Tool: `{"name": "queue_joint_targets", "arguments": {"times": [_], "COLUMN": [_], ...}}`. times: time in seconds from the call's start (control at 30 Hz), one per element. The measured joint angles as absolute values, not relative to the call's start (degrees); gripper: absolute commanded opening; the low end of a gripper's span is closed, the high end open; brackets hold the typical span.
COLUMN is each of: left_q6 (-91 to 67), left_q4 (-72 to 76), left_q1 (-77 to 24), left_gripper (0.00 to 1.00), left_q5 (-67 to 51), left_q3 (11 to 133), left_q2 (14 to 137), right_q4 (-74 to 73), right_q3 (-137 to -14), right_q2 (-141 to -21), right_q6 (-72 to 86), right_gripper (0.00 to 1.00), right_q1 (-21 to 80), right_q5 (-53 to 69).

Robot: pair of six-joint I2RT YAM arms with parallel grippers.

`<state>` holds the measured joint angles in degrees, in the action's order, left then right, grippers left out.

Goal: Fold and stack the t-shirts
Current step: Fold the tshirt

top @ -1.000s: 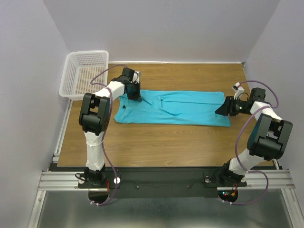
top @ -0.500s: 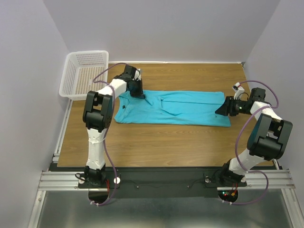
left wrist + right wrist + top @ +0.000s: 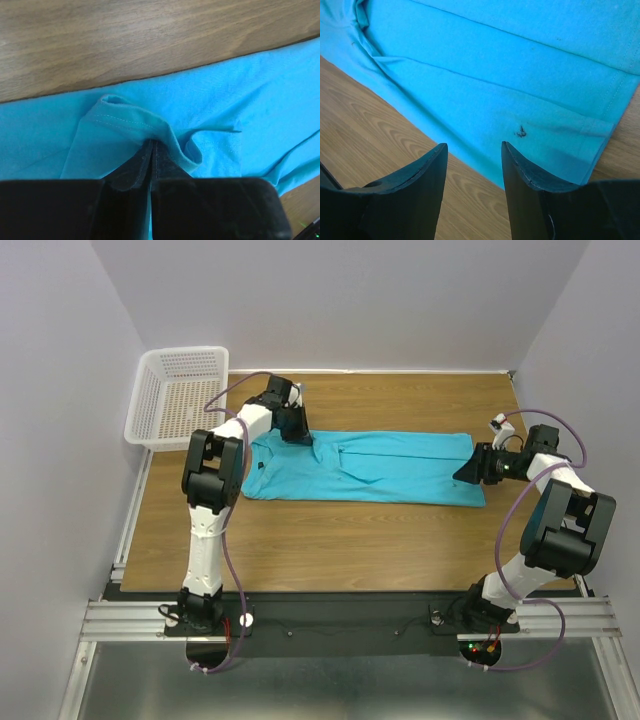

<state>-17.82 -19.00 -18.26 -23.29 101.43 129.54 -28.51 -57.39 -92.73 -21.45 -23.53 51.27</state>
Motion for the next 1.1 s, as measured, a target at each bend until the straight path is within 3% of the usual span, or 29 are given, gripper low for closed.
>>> {"name": "queue_joint_targets", "arguments": {"times": [0.23, 0.57, 0.67, 0.83, 1.1], "left_q6": [-18.52, -19.0, -18.76, -17.56, -14.48], "left_q4": [-18.52, -16.32, -16.03, -13.17, -6.66], "left_q1": [-18.26, -17.8, -17.37, -13.65, -6.37], "left_gripper": [0.35, 0.37, 0.44, 0.49, 0.49], "left_q5": [-23.77, -25.21, -22.72, -17.15, -16.05], "left_q3": [102.61, 106.74, 104.68, 90.26, 70.41], "left_q2": [130.02, 129.73, 127.52, 111.5, 91.0], "right_q4": [-28.51, -28.53, -28.88, -30.17, -29.04], "right_q3": [-57.39, -57.39, -57.71, -65.04, -88.68], "right_q2": [-92.73, -92.73, -92.73, -95.37, -112.64], "right_q6": [-21.45, -22.0, -22.79, -21.98, -11.07], "right_gripper": [0.53, 0.54, 0.54, 0.54, 0.57], "right_q1": [-23.53, -23.33, -21.52, -11.53, 7.62], "right_q5": [51.0, 51.03, 50.59, 49.74, 49.43]}}
